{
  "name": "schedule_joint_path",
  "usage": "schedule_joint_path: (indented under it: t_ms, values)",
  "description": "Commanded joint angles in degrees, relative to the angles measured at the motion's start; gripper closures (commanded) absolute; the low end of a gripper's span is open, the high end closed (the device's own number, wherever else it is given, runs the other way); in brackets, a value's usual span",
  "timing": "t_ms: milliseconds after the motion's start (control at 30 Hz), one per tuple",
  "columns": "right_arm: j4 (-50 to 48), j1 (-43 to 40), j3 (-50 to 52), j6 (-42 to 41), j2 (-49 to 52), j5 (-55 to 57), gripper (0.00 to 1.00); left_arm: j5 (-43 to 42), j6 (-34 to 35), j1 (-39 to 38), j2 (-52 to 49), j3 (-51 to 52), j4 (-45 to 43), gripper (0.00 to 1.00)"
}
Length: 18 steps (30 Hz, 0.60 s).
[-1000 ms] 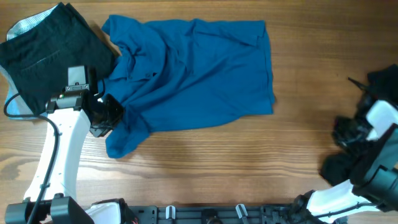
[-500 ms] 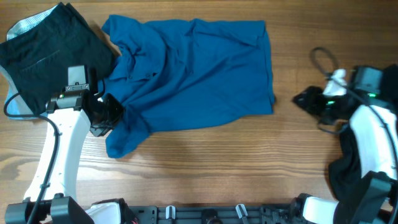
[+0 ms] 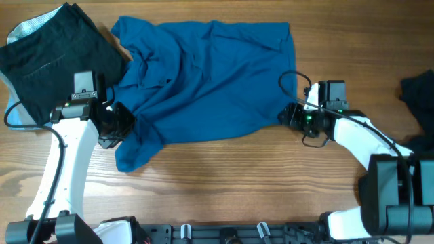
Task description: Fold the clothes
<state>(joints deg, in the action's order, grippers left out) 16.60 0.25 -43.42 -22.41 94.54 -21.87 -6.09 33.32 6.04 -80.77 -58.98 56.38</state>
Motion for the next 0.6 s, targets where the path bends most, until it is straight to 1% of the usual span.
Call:
schedule_joint_path:
  t_ms: [0, 33, 100, 133, 200, 267, 333, 500, 533, 567]
  values:
    - [-0.33, 0.33, 1.88, -3.67, 5.16, 1.51, 0.35, -0.72, 0.52, -0.31, 0.39, -0.04, -0.2, 0.95]
    - [-0.28, 0.33, 1.88, -3.65, 5.2, 1.51, 0.4, -0.72, 0.52, -0.31, 0.39, -0.04, -0.22, 0.95]
    - [1.14, 0.28, 1.86, -3.5, 5.2, 2.01, 0.58, -0.72, 0.52, -0.31, 0.39, -0.04, -0.2, 0.95]
    - [2.08, 0.28, 1.86, -3.52, 5.2, 1.99, 0.63, -0.72, 0.52, -0.31, 0.39, -0.04, -0.2, 0.95]
    - [4.44, 0.26, 1.86, -3.48, 5.2, 2.69, 0.63, -0.72, 0.52, -0.31, 0.39, -0.04, -0.2, 0.95]
    - [6.43, 0.26, 1.86, -3.45, 5.2, 4.7, 0.59, -0.72, 0.52, -0.31, 0.42, -0.04, -0.17, 0.95]
    - [7.41, 0.26, 1.86, -3.45, 5.2, 7.58, 0.59, -0.72, 0.52, -0.31, 0.39, -0.04, -0.24, 0.95]
    - [0.33, 0.26, 1.86, -3.08, 5.22, 10.1, 0.58, -0.72, 0.52, -0.31, 0.39, -0.04, -0.24, 0.95]
    - [-0.07, 0.28, 1.86, -3.06, 5.22, 10.1, 0.6, -0.72, 0.52, -0.31, 0.39, -0.04, -0.2, 0.95]
    - [-0.07, 0.26, 1.86, -3.06, 5.22, 10.1, 0.67, -0.72, 0.52, -0.31, 0.42, -0.04, -0.2, 0.95]
